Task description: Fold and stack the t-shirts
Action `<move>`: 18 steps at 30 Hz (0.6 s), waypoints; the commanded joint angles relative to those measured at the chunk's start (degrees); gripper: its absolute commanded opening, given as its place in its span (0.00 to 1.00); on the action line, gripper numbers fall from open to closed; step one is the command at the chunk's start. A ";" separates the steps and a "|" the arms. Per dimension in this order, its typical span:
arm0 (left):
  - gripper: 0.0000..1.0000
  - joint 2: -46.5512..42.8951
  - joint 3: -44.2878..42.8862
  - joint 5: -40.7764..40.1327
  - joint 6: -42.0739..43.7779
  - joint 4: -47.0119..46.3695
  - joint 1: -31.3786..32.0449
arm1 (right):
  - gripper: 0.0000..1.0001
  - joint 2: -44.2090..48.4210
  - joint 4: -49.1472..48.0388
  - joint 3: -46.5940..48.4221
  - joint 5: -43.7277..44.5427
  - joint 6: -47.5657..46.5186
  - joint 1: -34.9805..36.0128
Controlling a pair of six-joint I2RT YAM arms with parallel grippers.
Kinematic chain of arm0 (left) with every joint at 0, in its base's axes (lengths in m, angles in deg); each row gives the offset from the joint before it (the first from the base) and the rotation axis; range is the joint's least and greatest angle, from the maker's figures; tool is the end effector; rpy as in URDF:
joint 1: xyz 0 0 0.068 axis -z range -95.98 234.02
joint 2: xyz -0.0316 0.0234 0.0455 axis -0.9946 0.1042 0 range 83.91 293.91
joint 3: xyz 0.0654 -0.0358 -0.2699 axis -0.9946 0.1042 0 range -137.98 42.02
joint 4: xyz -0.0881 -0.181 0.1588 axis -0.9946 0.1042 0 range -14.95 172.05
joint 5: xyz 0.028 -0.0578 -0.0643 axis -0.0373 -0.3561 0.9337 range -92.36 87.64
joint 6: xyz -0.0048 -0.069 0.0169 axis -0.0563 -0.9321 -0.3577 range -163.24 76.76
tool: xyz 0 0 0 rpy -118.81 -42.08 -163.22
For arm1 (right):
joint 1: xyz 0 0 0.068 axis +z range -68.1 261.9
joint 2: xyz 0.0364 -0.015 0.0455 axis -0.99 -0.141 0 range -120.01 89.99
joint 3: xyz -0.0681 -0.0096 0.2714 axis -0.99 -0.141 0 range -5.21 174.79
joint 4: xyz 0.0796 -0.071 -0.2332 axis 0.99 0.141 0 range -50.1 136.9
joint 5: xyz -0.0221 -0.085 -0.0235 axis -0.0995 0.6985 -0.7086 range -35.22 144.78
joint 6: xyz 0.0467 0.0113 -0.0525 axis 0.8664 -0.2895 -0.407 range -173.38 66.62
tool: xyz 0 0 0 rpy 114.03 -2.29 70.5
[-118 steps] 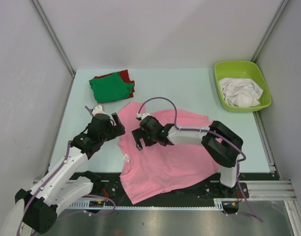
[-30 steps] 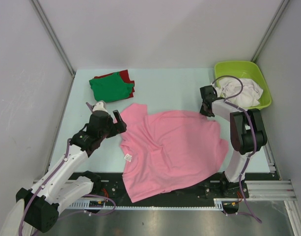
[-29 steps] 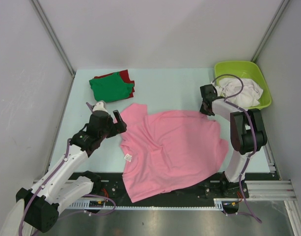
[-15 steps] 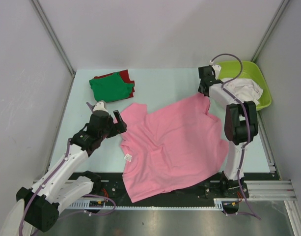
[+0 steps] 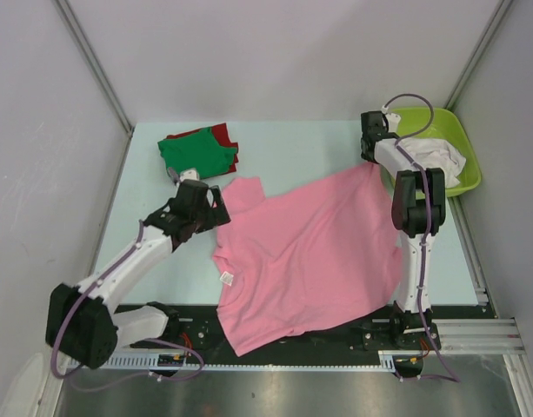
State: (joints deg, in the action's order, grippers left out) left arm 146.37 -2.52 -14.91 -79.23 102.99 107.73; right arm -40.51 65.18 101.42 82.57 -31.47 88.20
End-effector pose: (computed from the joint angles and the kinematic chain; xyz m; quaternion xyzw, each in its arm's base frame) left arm 0.2177 -0.0817 0.2434 -0.1394 0.9115 -0.0981 0.3744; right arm 0.5218 0.0303 0.1827 0.2066 0.8899 -0.1357 0.3835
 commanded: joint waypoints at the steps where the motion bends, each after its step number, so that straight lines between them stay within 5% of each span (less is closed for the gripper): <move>1: 1.00 11.33 -9.24 -7.46 -0.14 -0.97 -0.85 | 0.00 0.07 -0.23 2.97 -0.45 0.50 -0.77; 18: 0.89 46.16 -31.05 -15.84 8.38 -8.59 -7.09 | 0.00 4.11 -5.24 -3.18 -5.64 0.85 -0.68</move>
State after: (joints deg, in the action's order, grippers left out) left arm 189.40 -30.01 -29.30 -75.09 99.06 100.60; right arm -40.25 62.82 98.91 77.80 -30.99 87.59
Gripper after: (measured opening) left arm 0.928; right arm 0.010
